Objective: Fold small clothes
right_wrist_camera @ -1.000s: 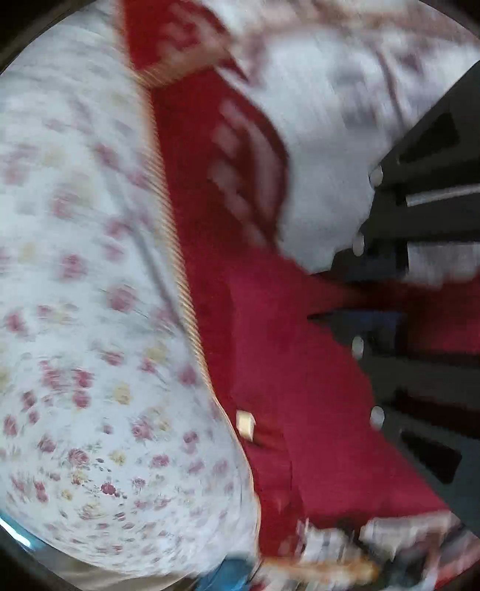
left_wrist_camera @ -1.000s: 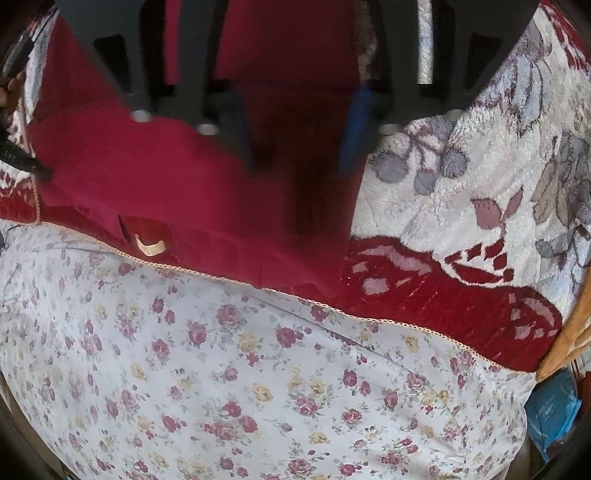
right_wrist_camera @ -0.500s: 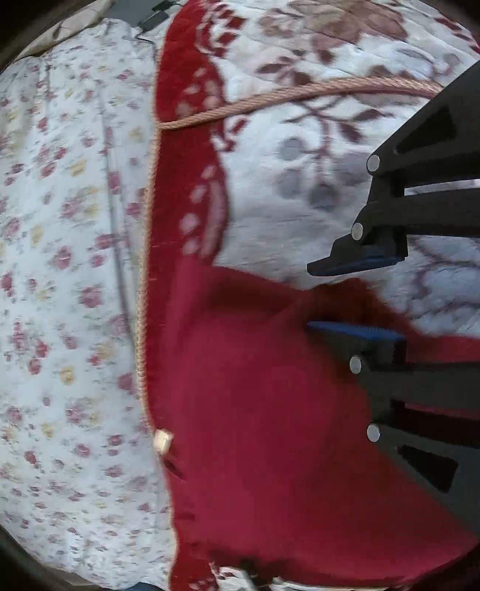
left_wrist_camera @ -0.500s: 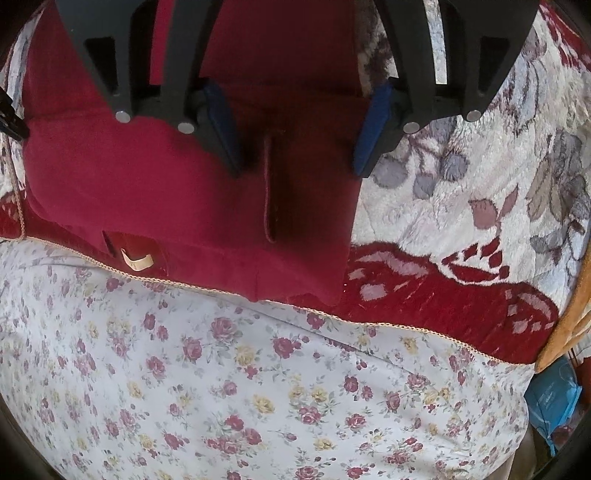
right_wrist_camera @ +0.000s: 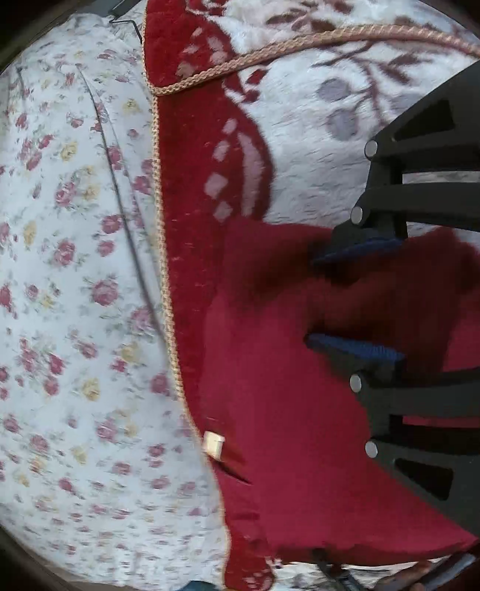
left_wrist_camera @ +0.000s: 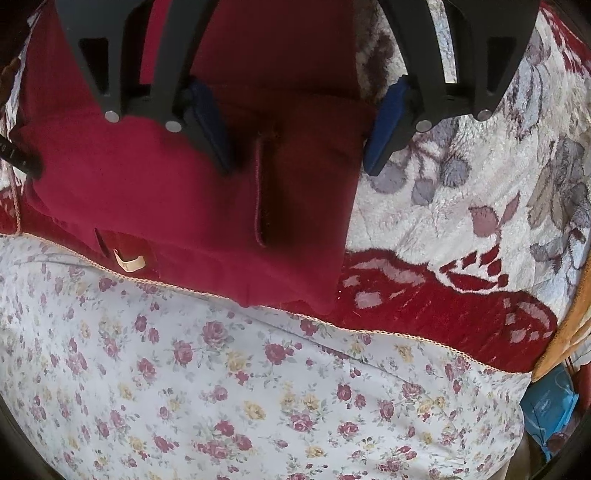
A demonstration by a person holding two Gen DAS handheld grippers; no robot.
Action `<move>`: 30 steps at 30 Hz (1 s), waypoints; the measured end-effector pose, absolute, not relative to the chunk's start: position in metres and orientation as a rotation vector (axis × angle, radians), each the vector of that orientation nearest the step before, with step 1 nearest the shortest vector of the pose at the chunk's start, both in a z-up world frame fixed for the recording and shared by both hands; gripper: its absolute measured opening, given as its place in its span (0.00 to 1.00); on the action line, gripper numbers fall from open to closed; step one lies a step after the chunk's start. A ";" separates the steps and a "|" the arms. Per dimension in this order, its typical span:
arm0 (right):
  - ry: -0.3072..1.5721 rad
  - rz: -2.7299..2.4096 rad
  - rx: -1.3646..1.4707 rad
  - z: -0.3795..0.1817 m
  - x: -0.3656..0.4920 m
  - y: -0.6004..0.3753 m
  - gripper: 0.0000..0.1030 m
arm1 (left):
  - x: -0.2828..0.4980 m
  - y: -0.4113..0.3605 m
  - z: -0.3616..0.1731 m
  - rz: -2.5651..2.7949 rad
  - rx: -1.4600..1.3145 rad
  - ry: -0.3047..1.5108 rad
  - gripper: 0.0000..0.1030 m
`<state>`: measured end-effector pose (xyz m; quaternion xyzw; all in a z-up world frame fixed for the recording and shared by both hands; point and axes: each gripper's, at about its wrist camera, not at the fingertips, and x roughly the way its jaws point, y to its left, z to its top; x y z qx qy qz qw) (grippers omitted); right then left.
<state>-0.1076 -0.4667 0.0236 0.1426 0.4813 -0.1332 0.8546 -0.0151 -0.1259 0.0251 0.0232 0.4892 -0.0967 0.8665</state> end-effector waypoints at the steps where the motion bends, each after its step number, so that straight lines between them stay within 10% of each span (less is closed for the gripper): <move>1: 1.014 -0.281 0.301 0.027 -0.109 -0.467 0.41 | -0.015 -0.125 0.025 -0.203 0.046 1.026 0.70; 20: 0.967 -0.289 0.325 0.070 -0.213 -0.459 0.76 | -0.063 -0.107 0.043 -0.276 0.033 1.017 0.72; 30: 0.986 -0.230 0.376 0.062 -0.290 -0.445 0.78 | -0.132 -0.088 0.055 -0.282 0.113 0.969 0.75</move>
